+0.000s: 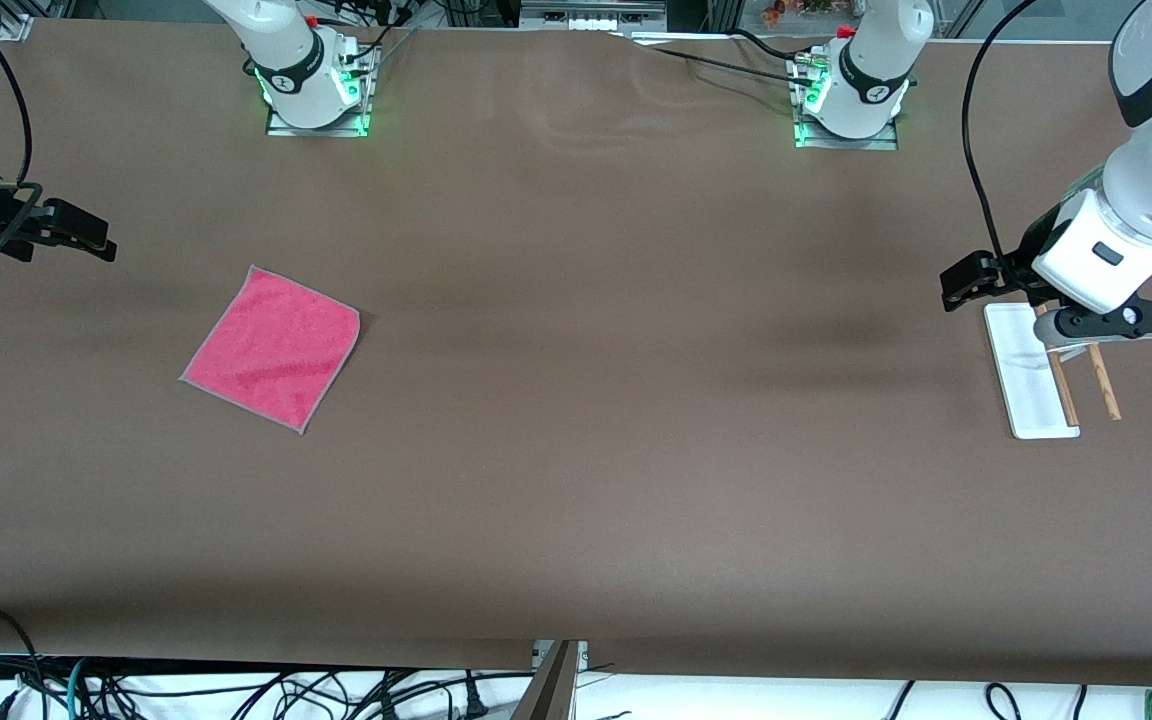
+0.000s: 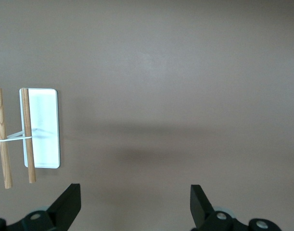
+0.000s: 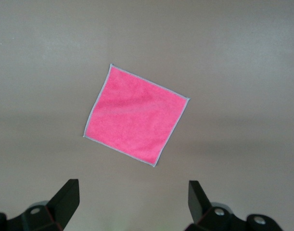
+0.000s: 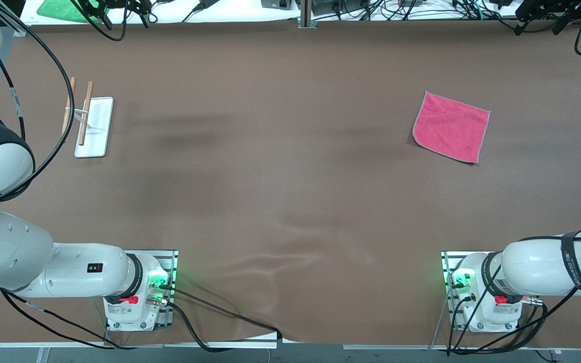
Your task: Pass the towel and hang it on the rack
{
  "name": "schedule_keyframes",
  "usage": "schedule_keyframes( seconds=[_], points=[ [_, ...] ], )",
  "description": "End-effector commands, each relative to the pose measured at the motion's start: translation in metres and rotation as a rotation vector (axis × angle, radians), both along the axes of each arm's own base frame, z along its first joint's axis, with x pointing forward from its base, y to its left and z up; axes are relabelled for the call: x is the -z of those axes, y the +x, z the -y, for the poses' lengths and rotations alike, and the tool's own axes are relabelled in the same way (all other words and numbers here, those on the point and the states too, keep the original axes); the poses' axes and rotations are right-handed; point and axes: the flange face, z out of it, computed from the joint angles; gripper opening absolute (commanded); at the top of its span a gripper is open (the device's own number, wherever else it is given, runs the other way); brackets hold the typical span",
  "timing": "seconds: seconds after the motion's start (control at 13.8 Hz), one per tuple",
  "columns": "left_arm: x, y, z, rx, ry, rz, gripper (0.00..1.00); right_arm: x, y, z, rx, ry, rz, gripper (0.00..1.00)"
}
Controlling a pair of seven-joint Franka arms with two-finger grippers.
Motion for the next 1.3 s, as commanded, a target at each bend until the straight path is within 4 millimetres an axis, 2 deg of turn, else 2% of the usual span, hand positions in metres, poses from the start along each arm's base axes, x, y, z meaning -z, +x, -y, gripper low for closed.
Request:
schedule_keyframes(
  seconds=[0.0,1.23],
  points=[
    [-0.0075,0.0035,0.0011,0.018,0.017,0.016,1.0,-0.0097,-0.0052,-0.0006,-0.015,0.016,0.004,1.0],
    [-0.008,0.0039,-0.0043,0.009,0.016,0.015,1.0,-0.0028,-0.0007,0.0013,-0.012,0.016,0.001,1.0]
  ],
)
